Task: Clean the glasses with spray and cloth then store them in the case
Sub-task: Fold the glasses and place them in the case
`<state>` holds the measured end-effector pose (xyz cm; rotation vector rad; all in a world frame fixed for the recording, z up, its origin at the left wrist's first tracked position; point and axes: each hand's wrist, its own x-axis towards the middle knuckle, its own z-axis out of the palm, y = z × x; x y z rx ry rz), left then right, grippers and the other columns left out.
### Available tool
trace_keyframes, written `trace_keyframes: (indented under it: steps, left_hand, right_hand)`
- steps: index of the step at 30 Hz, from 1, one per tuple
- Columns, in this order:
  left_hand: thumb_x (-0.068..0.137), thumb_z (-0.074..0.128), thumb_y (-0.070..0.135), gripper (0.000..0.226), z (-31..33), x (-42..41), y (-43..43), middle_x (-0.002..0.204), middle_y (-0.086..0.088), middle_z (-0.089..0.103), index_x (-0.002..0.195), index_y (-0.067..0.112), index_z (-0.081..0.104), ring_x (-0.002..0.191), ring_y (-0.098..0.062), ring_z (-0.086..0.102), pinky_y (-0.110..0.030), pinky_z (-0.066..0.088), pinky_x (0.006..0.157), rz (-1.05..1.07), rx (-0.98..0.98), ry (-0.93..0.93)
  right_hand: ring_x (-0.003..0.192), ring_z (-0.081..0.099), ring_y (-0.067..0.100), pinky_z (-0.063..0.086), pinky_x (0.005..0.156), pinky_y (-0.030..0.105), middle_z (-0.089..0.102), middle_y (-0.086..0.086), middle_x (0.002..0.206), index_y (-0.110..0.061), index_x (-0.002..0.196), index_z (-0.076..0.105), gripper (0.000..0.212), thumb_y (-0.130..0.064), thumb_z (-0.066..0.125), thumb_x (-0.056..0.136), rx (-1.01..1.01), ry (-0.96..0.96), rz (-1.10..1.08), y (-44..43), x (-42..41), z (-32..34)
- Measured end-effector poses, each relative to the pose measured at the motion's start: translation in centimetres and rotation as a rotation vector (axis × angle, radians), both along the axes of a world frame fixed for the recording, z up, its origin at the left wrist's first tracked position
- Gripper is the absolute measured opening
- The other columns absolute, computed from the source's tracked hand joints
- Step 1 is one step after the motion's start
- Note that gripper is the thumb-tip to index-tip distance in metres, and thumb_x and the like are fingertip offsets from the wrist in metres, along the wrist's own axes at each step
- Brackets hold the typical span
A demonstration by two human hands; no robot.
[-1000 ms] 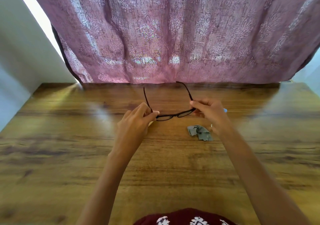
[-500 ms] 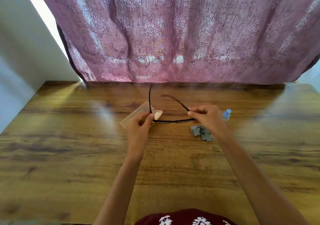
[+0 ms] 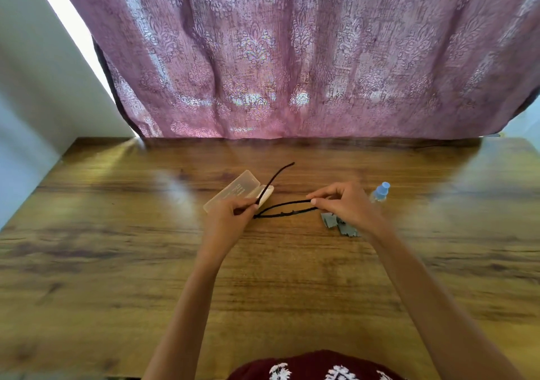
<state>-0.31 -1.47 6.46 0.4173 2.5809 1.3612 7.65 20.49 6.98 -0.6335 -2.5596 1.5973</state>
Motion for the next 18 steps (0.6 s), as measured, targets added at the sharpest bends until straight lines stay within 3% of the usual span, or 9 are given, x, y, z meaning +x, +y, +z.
trace_keyframes:
  steps: [3,7,14,16,18]
  left_hand:
    - [0.089,0.065,0.013,0.022,-0.1,-0.1,-0.4,0.089,0.008,0.069,0.11,0.014,0.071,0.078,0.005,0.057,-0.005,0.041,0.07,-0.049,-0.016,-0.027]
    - [0.088,0.066,0.016,0.021,-0.4,-0.2,-0.9,0.097,0.008,0.069,0.108,0.02,0.072,0.099,-0.009,0.058,-0.021,0.043,0.086,-0.124,-0.078,-0.093]
    - [0.089,0.064,0.013,0.018,-0.6,-0.3,-1.6,0.082,0.004,0.071,0.09,0.029,0.071,0.093,-0.008,0.061,-0.021,0.045,0.083,-0.121,0.08,-0.322]
    - [0.091,0.062,0.011,0.017,-0.7,-0.4,-2.0,0.082,-0.003,0.074,0.09,0.024,0.071,0.085,-0.011,0.066,-0.027,0.047,0.09,-0.114,0.146,-0.424]
    - [0.09,0.062,0.009,0.013,-0.8,-0.7,-2.6,0.084,-0.004,0.075,0.094,0.015,0.073,0.079,-0.013,0.069,-0.027,0.052,0.087,-0.079,0.248,-0.534]
  right_hand:
    - [0.084,0.067,0.017,0.054,0.07,0.019,0.073,0.0,0.087,-0.019,0.092,0.076,0.011,-0.016,0.075,0.081,-0.029,0.064,-0.052,-0.1,-0.1,-0.4]
    - [0.081,0.065,0.011,0.053,0.065,0.014,0.069,0.002,0.09,-0.013,0.101,0.071,0.018,-0.009,0.072,0.083,-0.092,0.118,-0.065,-0.1,-0.1,-0.8]
    - [0.102,0.065,0.013,0.052,0.091,0.024,0.071,0.002,0.105,-0.022,0.109,0.071,0.028,-0.009,0.071,0.084,-0.2,0.057,0.054,0.6,-0.3,-1.8]
    - [0.103,0.064,0.012,0.052,0.092,0.026,0.071,-0.003,0.106,-0.024,0.105,0.072,0.026,-0.011,0.073,0.082,-0.158,0.078,0.072,0.6,-0.5,-2.0]
    - [0.102,0.065,0.008,0.051,0.091,0.025,0.072,-0.007,0.105,-0.027,0.101,0.074,0.023,-0.015,0.073,0.082,-0.138,0.099,0.093,0.6,-0.8,-2.1]
